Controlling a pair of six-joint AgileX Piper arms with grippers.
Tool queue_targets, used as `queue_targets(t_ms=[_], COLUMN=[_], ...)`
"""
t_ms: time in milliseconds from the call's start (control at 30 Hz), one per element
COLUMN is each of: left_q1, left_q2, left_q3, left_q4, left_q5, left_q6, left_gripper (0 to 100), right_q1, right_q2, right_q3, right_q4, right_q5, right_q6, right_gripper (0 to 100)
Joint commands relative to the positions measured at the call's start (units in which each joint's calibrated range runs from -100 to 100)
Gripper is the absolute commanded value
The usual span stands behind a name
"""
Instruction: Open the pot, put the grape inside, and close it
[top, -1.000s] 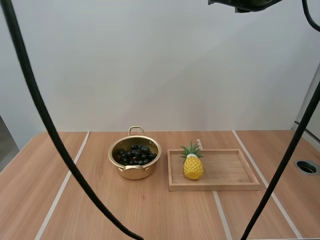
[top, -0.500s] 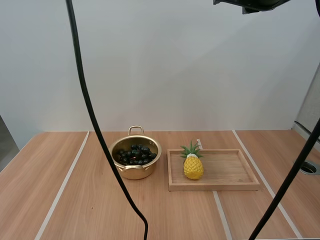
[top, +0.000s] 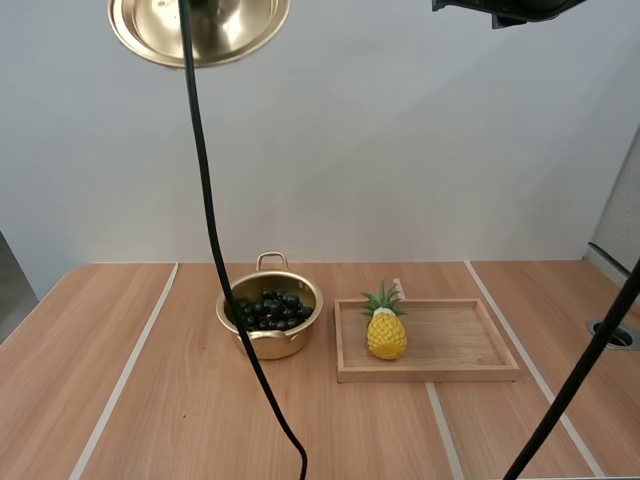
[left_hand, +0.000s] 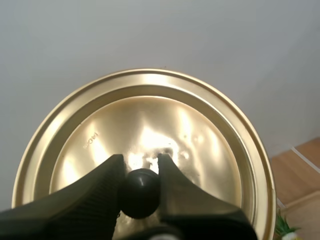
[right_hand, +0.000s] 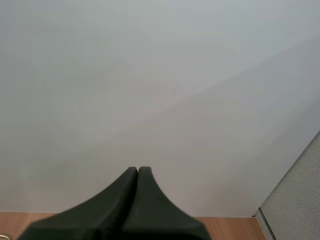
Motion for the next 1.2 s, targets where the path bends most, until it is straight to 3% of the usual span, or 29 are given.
queue_targets(t_ms=[0, 367, 800, 1033, 1167], left_q1=[0.03, 0.03, 0.03, 0.03, 0.03], left_q2=[-2.6, -8.0, -12.3, -12.3, -10.0], left_q3=[6.8, 29.9, 50.8, 61.5, 63.0], left_q4=[-2.2, -8.0, -9.3, -15.6, -18.8], left_q5=[-0.9, -15.7, -37.4, -49.9, -50.6], left_q6=[-0.1, 3.8, 8.8, 17.2, 20.0], left_gripper=[0, 0, 0, 0, 0], right_q1=[-0.2, -0.2, -0.2, -0.2, -0.2], right_q2=[-0.9, -0.9, -0.9, -0.9, -0.9], right_q3=[-0.4, -0.4, -0.4, -0.4, -0.4], right_q4=[-0.8, -0.8, 1.4, 3.1, 3.1], right_q5=[-0.3, 0.5, 0.5, 0.5, 0.5], right_q6=[-0.2, -0.5, -0.5, -0.5, -0.5], right_gripper=[0, 0, 0, 0, 0])
